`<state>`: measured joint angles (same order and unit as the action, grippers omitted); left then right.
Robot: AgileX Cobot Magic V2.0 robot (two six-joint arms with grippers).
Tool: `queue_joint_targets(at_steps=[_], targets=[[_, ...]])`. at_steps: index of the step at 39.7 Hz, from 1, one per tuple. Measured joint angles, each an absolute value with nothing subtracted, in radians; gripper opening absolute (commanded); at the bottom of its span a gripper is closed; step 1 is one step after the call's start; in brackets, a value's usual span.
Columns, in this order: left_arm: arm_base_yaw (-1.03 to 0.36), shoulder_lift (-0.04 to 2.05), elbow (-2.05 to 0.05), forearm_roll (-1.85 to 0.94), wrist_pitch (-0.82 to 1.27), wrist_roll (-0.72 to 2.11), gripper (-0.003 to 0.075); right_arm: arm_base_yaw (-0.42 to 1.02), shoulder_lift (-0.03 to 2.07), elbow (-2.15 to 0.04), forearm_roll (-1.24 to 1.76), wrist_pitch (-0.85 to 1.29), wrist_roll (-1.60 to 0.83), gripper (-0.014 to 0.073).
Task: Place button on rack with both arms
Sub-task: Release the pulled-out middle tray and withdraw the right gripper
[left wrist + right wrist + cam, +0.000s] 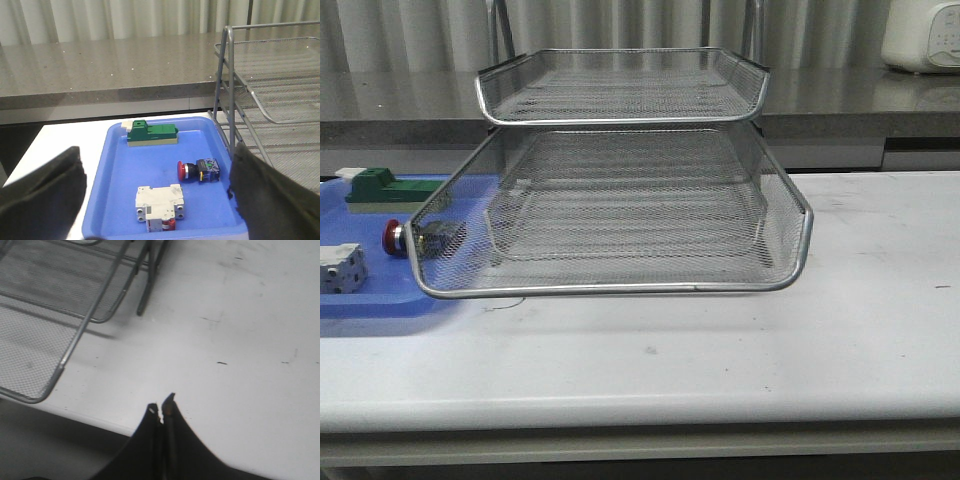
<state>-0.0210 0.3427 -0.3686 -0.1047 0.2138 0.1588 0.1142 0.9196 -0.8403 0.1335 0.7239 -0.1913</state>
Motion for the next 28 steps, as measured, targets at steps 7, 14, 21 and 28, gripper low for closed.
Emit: queue_joint_targets(at_steps=[7,14,21,28], targets=[[-0.021,0.343,-0.369,-0.105,0.214,0.159,0.0554,0.128,0.748,-0.681,0.038,0.621,-0.108,-0.0111],[-0.021,0.343,-0.369,-0.105,0.214,0.159,0.0554,0.128,0.515,-0.504,0.03,0.545,-0.097,-0.0111],[-0.021,0.343,-0.369,-0.105,0.214,0.159,0.0554,0.128,0.286,-0.401,0.036,0.539,-0.094,-0.0111],[-0.021,0.343,-0.369,-0.105,0.214,0.159,0.0554,0.128,0.164,-0.378,0.047,0.539,-0.092,-0.0111]])
